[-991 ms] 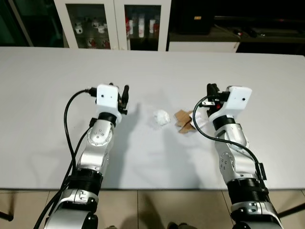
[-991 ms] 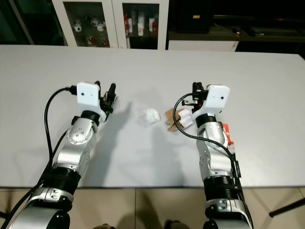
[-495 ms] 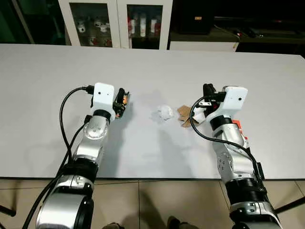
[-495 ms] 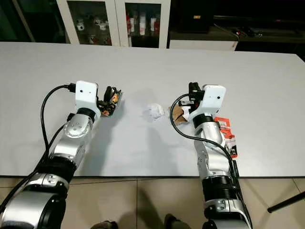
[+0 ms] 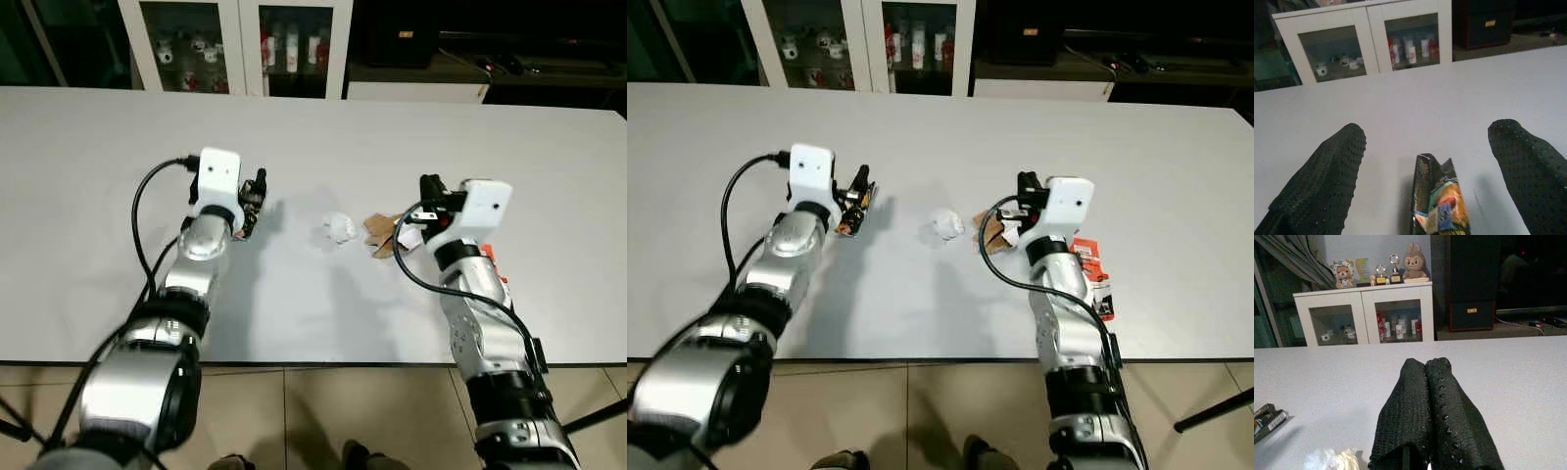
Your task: Picking trash to rubbish bin
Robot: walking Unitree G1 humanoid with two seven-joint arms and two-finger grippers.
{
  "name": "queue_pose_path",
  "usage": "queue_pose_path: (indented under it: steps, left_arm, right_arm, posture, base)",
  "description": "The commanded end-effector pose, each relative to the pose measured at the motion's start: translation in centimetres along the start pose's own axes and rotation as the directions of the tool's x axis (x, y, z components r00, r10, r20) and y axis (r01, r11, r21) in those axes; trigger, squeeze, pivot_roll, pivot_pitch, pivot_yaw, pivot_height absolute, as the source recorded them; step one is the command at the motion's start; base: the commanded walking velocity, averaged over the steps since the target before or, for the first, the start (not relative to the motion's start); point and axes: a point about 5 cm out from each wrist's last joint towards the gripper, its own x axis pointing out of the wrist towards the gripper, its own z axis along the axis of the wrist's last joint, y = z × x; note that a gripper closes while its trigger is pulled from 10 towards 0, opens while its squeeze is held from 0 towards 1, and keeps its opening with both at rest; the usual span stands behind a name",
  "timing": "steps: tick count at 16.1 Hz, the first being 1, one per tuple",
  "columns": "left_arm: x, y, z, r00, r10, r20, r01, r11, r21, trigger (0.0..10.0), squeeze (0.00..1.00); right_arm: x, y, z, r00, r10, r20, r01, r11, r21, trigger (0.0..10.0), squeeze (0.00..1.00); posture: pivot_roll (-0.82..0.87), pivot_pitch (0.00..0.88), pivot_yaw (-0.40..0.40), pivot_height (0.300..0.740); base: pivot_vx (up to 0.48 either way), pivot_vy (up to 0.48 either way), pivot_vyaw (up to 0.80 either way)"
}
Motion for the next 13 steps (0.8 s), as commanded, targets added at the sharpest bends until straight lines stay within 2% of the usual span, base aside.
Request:
queue_pose_path:
  steps: [1, 3, 6, 9, 12, 13]
  left_arm:
    - [0.4, 0.2, 0.4, 1.000, 0.012, -0.012, -0.012, 1.000, 0.018, 10.0, 0.00]
    - [0.7, 0.4, 0.6, 0.998, 0.029, -0.048, -0.027, 0.999, 0.039, 10.0, 0.00]
    - [0.7, 0.1, -0.3, 0.989, 0.053, -0.137, -0.044, 0.997, 0.063, 10.0, 0.00]
    - [0.1, -1.8, -1.8, 0.982, -0.003, -0.189, 0.023, 0.995, 0.100, 10.0, 0.00]
    - [-0.9, -3.1, -4.3, 0.945, -0.004, -0.327, 0.047, 0.991, 0.124, 10.0, 0.00]
    - [-0.9, -3.2, -4.4, 0.942, -0.005, -0.334, 0.050, 0.991, 0.126, 10.0, 0.00]
  right_arm:
    - [-0.2, -0.3, 0.3, 1.000, -0.009, 0.002, 0.009, 1.000, -0.003, 10.0, 0.00]
    - [-0.5, -0.5, 0.2, 1.000, -0.015, -0.005, 0.015, 1.000, -0.006, 10.0, 0.00]
    - [-1.3, -0.6, -0.2, 0.999, -0.018, -0.029, 0.018, 1.000, -0.009, 10.0, 0.00]
    - [-2.2, -0.4, -0.3, 0.999, -0.018, -0.043, 0.017, 1.000, -0.009, 10.0, 0.00]
    - [-2.7, -0.5, -0.3, 0.998, -0.022, -0.059, 0.022, 1.000, -0.011, 10.0, 0.00]
    - [-2.8, -0.4, -0.3, 0.998, -0.022, -0.060, 0.022, 1.000, -0.011, 10.0, 0.00]
  posture:
    - [-0.08, 0.115, -0.028, 0.740]
    - [-0.09, 0.133, -0.033, 0.740]
    - [-0.11, 0.158, -0.037, 0.740]
    - [-0.14, 0.193, -0.043, 0.740]
    - [-0.15, 0.204, -0.046, 0.740]
    - [-0.15, 0.206, -0.044, 0.740]
  base:
    - [0.000, 0.000, 0.00]
    - [0.000, 0.000, 0.00]
    - [0.000, 0.000, 0.00]
    - [0.000, 0.000, 0.00]
    - [0.000, 0.000, 0.00]
    - [0.000, 0.000, 0.00]
